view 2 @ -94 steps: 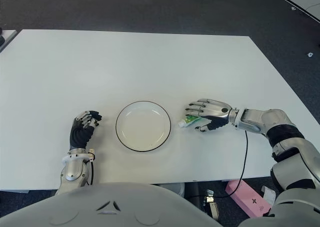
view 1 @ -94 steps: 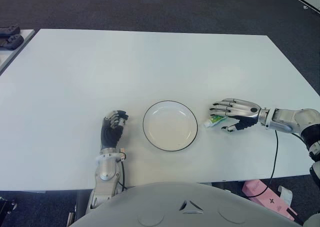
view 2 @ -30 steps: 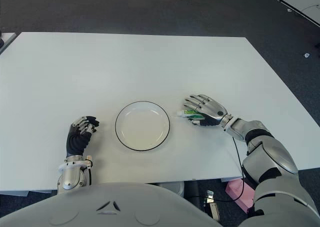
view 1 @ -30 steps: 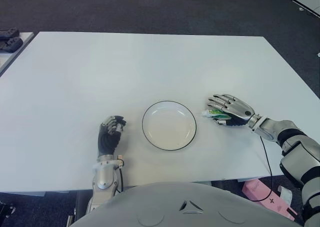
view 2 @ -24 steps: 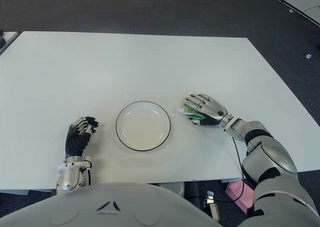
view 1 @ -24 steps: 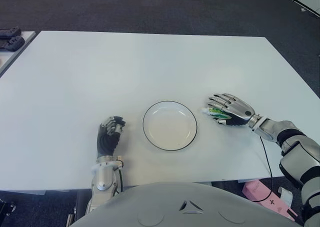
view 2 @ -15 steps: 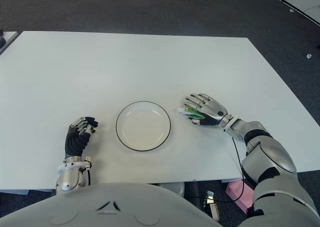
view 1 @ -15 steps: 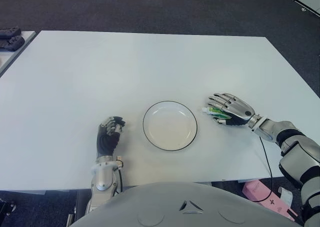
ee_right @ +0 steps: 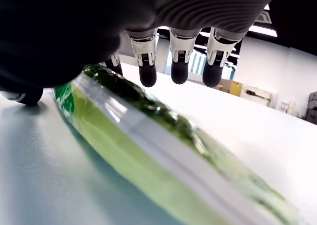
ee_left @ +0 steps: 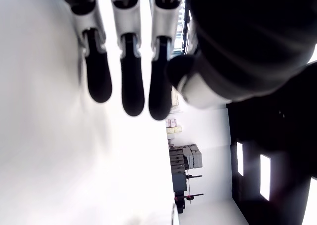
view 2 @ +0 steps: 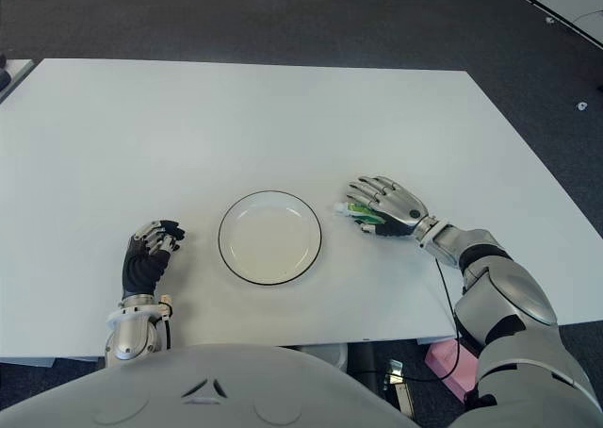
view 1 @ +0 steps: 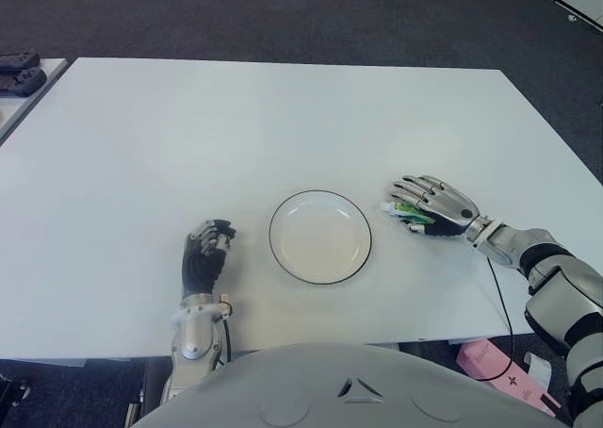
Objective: Put the toothpaste on the table into the plate.
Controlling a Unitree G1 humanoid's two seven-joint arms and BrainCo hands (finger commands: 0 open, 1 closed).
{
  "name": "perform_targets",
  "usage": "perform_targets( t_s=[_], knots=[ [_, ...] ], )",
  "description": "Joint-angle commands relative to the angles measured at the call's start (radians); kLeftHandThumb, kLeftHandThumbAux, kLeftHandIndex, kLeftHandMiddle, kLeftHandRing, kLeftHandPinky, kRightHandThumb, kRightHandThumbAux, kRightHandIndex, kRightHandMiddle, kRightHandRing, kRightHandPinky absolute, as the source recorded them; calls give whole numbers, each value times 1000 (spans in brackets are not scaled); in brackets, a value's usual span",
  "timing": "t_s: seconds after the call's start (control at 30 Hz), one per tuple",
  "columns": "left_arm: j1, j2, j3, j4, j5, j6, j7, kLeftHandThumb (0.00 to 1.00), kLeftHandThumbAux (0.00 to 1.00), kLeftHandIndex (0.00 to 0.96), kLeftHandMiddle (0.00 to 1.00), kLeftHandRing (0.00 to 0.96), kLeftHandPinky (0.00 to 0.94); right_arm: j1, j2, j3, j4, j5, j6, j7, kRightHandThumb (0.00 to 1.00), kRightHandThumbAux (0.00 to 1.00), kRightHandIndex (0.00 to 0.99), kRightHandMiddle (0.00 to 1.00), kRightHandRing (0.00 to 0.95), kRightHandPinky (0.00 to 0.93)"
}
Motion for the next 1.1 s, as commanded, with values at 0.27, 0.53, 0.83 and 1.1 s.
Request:
perform_targets(
  t_s=[0.27, 0.53, 0.83, 1.1],
  knots=[
    [1, -1, -4, 8, -5, 10, 0, 708, 721, 425, 485, 469, 455, 37, 4, -20, -16, 56, -33, 206, 677, 292, 237, 323, 338, 365],
    [-3, 0, -4, 11, -5, 10, -1, 709, 721, 425, 491, 477, 465, 78, 6, -124, -58, 205, -63, 307, 729, 621, 421, 594, 615, 622],
    [-5, -1, -2, 9, -3, 15, 1, 709, 721, 425, 490, 476, 457, 125, -16, -212, -164, 299, -72, 385, 737, 697, 441, 749, 759, 796],
    [-8, -1, 2, 10, -8, 16, -1, 709, 719, 426, 486, 473, 457, 196, -42, -330, -333, 423, -58, 549, 740, 707, 442, 826, 822, 838]
  ],
)
